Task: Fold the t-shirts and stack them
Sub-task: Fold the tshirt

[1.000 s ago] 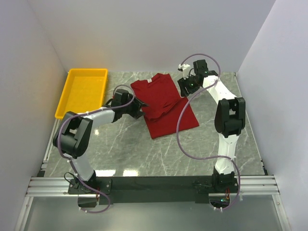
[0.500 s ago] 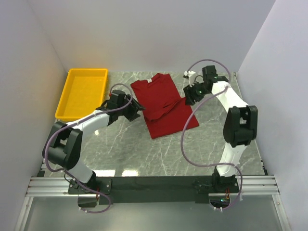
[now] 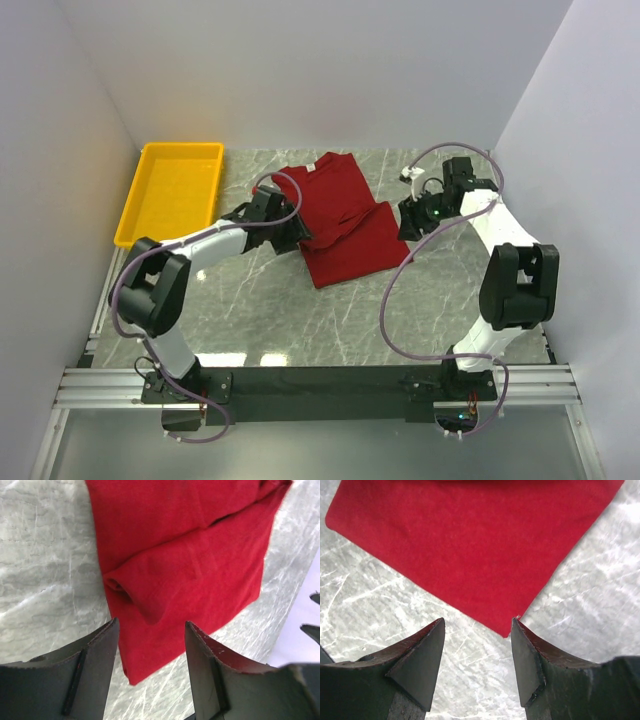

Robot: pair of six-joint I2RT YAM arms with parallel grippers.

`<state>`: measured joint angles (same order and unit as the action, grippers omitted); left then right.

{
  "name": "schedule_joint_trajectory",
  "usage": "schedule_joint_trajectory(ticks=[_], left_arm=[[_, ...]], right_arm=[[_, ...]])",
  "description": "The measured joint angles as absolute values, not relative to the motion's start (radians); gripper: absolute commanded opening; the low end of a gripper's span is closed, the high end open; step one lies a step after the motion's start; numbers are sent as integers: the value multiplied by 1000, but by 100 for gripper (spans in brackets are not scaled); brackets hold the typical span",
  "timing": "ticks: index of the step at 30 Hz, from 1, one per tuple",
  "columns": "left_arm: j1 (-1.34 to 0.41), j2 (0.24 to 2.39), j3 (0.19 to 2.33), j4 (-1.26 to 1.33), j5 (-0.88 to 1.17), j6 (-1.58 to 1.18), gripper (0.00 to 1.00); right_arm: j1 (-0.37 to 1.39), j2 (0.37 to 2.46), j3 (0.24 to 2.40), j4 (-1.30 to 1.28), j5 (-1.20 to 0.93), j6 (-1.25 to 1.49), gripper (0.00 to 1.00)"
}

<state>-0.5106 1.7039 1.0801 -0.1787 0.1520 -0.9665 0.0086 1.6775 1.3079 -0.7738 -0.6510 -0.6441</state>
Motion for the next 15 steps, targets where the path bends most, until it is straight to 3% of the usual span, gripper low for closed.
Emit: schedule_joint_trajectory(ticks=[9,15], left_arm=[[-519,1787,1083,-160,159,-1050,59],[-521,1822,1089,-116,177,-1110,51]], right_arm=[[-39,1677,1300,-785,-676,-649,61],[-40,1677,1300,-790,-686,-649,61]])
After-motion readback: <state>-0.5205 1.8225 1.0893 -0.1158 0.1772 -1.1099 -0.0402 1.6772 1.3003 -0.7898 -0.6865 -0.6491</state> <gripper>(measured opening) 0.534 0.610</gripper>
